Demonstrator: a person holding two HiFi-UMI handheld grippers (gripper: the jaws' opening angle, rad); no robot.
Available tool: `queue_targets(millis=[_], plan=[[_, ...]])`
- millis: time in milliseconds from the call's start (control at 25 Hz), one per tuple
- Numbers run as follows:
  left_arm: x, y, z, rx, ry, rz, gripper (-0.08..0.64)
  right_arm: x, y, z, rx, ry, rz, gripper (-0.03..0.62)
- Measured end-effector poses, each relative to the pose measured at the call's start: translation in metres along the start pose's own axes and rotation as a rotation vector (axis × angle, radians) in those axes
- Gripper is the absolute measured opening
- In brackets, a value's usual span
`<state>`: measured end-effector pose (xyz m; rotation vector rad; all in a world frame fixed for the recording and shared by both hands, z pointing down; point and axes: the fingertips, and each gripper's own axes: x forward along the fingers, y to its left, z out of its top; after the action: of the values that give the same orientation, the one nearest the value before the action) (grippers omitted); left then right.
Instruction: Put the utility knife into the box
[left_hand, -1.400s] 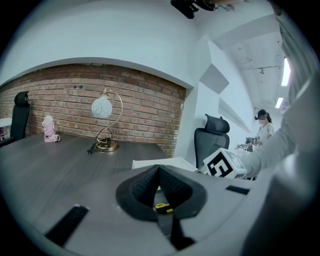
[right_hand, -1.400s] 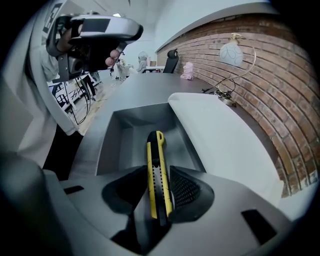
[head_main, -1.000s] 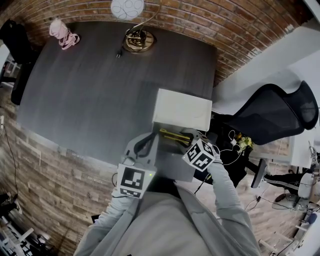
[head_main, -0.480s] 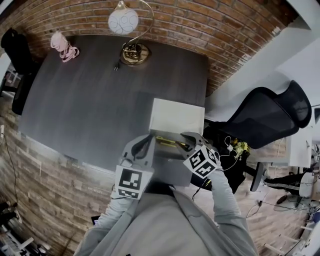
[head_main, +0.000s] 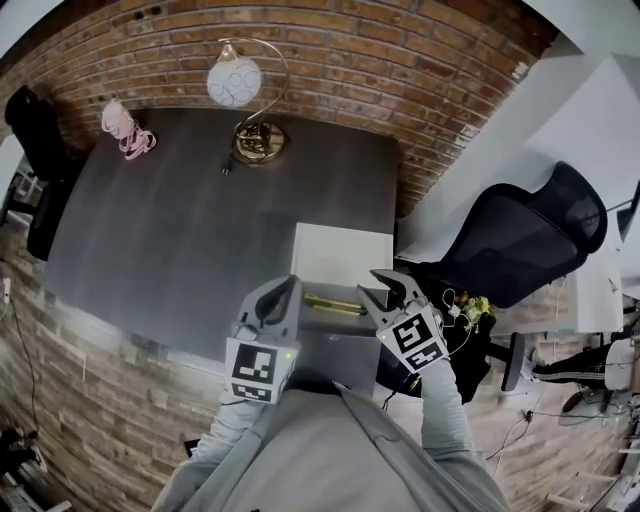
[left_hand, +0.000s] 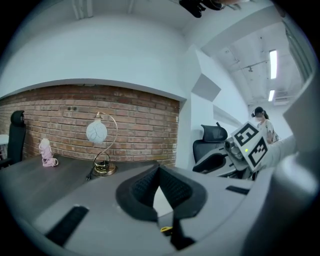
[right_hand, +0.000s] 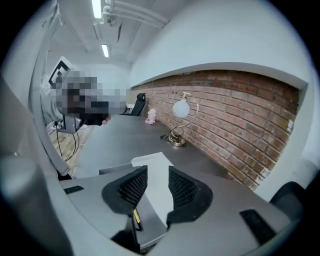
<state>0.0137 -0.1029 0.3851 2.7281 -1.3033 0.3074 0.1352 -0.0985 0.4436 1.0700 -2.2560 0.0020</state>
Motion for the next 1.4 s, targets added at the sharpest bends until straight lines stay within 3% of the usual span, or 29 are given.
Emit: queue_targets(millis=[280, 640, 1000, 1400], plan=[[0.001, -0.002, 0.016, 0.019, -0.033, -0.006, 0.02, -0.039, -0.025, 0.035, 0.119, -0.187, -0.121, 0.13], [0.005, -0.004, 0.031, 0.023, -0.062, -0.01, 0.018, -0.084, -0.041, 0.066, 0.27, -0.428, -0.184, 0.115], [0.012, -0.006, 0.037, 0.026, -0.069, -0.024, 0.02, -0.11, -0.048, 0.076, 0.356, -0.55, -0.234, 0.053], [0.018, -0.011, 0.036, 0.019, -0.066, -0.04, 0.019, -0.118, -0.052, 0.062, 0.415, -0.562, -0.272, 0.017]])
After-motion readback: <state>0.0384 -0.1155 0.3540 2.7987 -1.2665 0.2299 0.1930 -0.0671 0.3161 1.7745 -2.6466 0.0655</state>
